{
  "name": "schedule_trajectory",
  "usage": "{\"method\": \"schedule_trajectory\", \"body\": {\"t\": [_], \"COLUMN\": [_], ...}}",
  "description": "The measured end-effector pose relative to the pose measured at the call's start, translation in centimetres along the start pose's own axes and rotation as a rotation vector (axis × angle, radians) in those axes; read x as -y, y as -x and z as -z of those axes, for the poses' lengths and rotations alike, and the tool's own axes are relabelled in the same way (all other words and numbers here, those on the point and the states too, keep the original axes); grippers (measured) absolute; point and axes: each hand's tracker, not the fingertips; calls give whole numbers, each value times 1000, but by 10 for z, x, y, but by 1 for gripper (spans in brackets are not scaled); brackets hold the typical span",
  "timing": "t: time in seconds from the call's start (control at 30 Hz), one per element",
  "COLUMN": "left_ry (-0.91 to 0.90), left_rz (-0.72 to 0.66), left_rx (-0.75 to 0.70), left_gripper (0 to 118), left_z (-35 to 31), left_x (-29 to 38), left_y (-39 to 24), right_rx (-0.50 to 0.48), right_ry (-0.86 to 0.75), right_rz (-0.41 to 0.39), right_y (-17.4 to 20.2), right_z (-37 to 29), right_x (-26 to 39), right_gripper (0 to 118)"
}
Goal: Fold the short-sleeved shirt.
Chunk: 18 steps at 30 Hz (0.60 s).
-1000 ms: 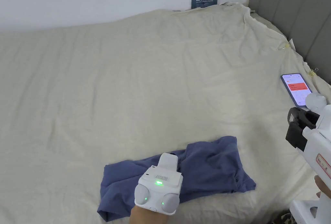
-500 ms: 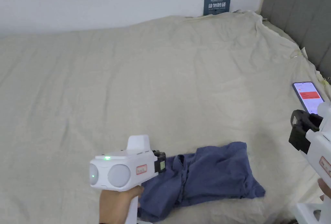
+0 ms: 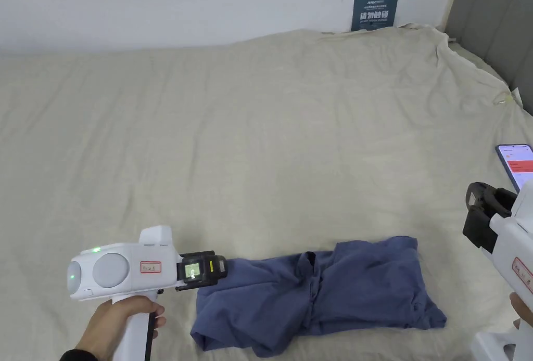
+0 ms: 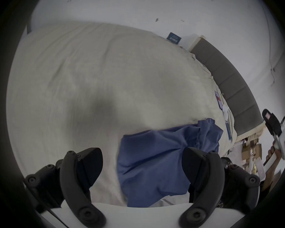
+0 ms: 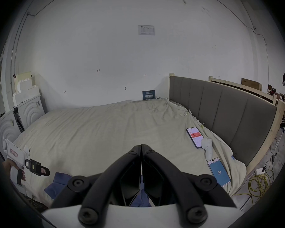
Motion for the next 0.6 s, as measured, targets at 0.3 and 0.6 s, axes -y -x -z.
{"method": "schedule_trajectory", "body": {"t": [0.3, 0.6], "left_ry": [117, 114], "left_rz": [-85, -89], "left_rx": [31, 90], "left_gripper": [88, 65], "left_z": [32, 49], "left_x": [23, 17], "left_y": [38, 23], "right_rx": [8, 17], "right_ry": [10, 24], "right_rz": [-7, -7], "right_y": [0, -1], "right_z": [1, 2], "right_x": [1, 3], "right_gripper": [0, 0]}}
